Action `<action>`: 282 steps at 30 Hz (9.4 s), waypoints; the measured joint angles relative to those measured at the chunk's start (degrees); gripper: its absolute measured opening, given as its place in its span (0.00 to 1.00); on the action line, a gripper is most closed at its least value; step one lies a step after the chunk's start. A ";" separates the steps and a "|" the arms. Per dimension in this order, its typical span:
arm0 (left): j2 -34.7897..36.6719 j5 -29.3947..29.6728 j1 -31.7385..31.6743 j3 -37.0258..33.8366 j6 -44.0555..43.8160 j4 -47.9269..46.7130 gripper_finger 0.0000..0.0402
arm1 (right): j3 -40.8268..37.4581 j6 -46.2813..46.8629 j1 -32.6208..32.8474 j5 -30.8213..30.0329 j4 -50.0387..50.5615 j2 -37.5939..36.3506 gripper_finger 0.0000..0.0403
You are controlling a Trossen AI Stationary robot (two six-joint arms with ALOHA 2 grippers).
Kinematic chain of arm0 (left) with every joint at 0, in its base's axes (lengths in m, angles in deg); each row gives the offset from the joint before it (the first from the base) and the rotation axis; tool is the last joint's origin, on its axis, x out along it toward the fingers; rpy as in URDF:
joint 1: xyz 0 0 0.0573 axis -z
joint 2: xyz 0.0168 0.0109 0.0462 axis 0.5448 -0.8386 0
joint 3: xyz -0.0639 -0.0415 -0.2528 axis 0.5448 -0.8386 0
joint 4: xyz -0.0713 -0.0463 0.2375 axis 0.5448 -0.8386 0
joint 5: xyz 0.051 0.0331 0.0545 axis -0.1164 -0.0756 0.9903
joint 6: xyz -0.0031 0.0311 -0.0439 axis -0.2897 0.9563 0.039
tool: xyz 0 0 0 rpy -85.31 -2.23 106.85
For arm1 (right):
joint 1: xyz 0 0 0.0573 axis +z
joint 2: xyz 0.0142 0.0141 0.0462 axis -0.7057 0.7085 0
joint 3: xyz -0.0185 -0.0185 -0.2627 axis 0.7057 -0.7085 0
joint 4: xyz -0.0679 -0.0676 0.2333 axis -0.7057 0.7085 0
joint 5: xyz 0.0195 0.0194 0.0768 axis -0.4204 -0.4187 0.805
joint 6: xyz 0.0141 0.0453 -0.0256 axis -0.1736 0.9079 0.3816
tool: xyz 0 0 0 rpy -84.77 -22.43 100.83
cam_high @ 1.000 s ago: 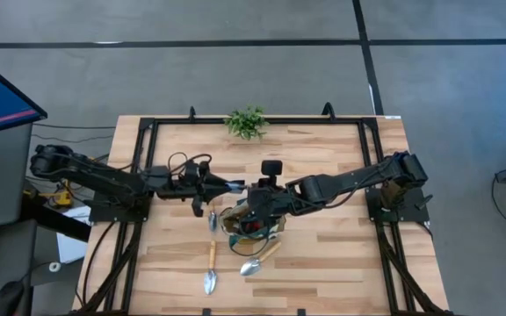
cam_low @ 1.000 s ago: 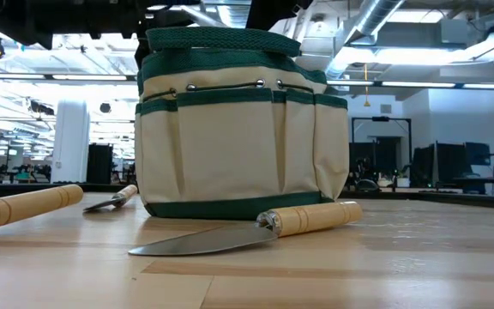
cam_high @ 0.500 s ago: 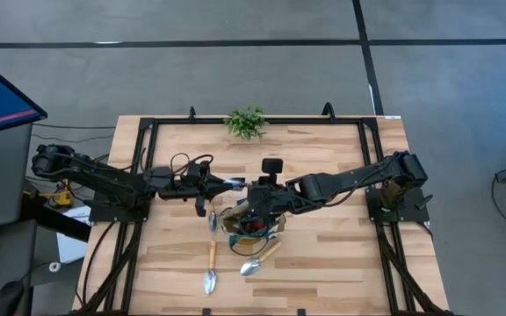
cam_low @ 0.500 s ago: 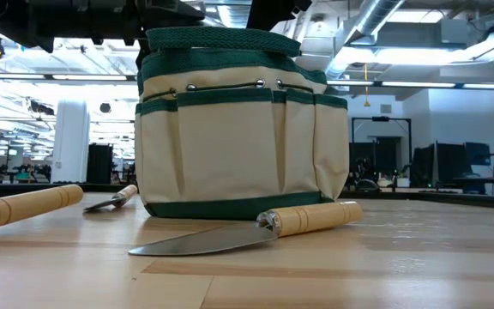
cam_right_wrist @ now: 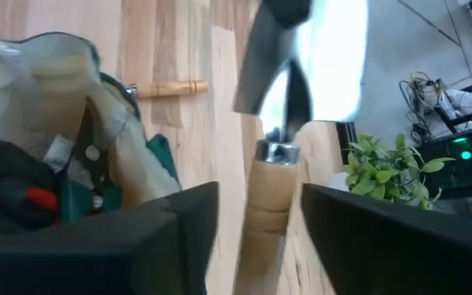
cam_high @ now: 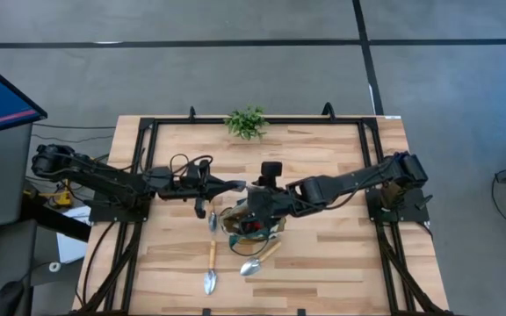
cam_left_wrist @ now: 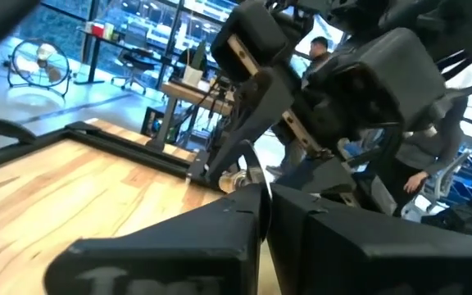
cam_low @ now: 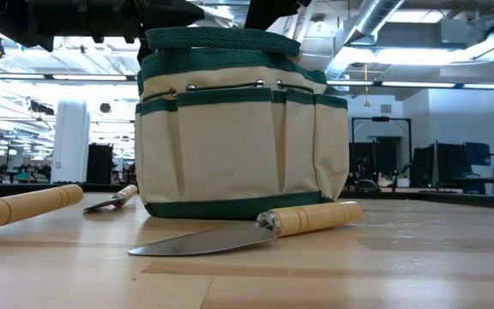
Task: Pick & Place Garden tools in Gardening bag
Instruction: Put the top right trowel into the gardening bag, then move the gardening bag
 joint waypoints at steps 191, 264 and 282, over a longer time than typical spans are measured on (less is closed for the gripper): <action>-2.06 -5.53 15.59 31.81 -3.77 -79.26 0.00 | -16.11 47.63 12.17 -4.95 20.92 -18.73 0.00; -9.56 -6.10 11.16 37.18 11.78 -65.34 0.32 | -16.11 46.06 12.31 -4.72 21.29 -18.73 0.00; 18.83 1.69 19.69 25.47 17.39 -58.14 0.01 | -21.05 30.03 19.10 5.23 -0.78 -18.73 0.00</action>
